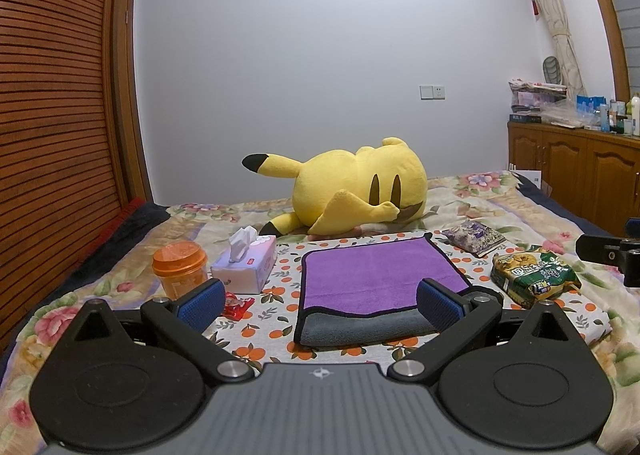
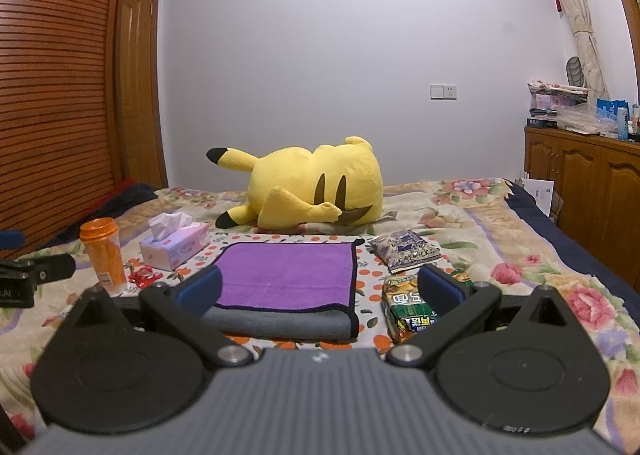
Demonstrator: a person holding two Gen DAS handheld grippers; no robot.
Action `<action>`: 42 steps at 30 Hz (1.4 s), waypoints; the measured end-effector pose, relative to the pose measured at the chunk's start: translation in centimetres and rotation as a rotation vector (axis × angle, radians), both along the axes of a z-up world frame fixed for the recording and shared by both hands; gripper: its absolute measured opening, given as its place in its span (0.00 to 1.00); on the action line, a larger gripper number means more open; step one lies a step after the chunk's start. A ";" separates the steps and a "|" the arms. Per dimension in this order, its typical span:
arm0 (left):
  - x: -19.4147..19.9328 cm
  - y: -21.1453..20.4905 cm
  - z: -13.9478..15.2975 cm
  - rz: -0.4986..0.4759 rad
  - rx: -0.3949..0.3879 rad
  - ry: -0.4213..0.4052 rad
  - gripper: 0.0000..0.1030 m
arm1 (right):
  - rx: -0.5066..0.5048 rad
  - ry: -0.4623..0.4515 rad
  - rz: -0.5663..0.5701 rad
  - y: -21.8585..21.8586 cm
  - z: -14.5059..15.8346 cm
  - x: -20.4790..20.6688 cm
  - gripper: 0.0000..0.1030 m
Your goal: Fold towel
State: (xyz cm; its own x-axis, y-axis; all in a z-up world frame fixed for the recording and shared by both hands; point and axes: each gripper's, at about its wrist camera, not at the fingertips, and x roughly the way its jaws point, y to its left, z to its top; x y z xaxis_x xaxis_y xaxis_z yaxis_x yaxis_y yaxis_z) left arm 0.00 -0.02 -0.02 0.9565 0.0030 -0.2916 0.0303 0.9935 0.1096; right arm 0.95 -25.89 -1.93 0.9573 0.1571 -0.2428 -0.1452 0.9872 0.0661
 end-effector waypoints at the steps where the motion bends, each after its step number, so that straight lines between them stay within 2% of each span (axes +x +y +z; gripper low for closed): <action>1: 0.0 0.0 0.0 0.000 0.000 0.000 1.00 | 0.000 0.000 0.001 0.0 0.0 0.0 1.00; 36: 0.0 0.0 0.0 0.000 0.006 0.000 1.00 | 0.000 -0.002 0.001 0.0 -0.1 0.0 1.00; 42: 0.1 0.2 0.1 -0.006 0.004 0.020 1.00 | -0.003 0.003 0.004 0.0 -0.2 -0.1 1.00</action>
State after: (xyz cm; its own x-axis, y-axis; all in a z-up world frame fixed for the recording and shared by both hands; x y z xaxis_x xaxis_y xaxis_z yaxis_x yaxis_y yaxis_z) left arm 0.14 0.18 0.06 0.9505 -0.0012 -0.3108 0.0381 0.9929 0.1126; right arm 0.89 -25.87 -2.17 0.9558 0.1604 -0.2466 -0.1493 0.9868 0.0633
